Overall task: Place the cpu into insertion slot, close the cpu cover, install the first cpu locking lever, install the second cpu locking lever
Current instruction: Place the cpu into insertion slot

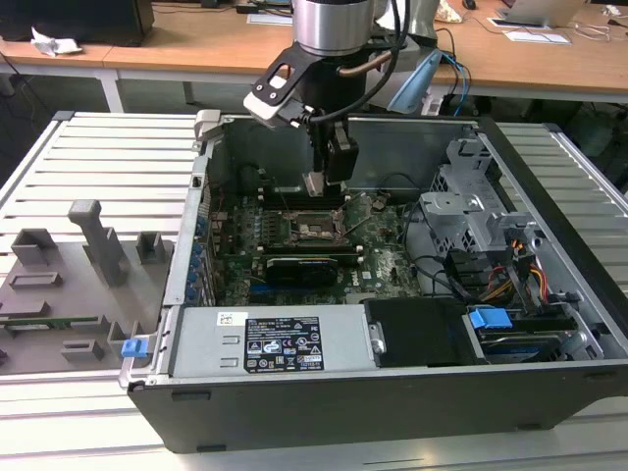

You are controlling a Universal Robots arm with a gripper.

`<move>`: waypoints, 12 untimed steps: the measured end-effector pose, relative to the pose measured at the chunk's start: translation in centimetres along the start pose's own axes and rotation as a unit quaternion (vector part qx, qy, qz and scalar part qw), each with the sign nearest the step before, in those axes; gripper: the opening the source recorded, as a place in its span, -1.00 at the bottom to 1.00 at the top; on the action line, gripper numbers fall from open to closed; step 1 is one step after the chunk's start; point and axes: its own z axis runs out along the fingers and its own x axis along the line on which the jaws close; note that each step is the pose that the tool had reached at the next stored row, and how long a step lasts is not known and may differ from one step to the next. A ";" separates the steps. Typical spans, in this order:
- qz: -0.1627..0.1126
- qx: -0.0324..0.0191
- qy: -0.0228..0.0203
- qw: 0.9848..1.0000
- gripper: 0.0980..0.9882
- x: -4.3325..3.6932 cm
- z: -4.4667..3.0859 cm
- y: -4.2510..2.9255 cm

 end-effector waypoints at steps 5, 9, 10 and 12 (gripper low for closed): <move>0.018 0.000 -0.001 1.000 -0.03 0.01 0.25 -0.13; 0.036 0.000 -0.002 0.999 -0.03 0.03 0.51 -0.25; 0.038 0.000 -0.003 0.999 -0.03 0.03 0.55 -0.27; 0.044 0.000 -0.003 0.999 -0.03 0.03 0.62 -0.29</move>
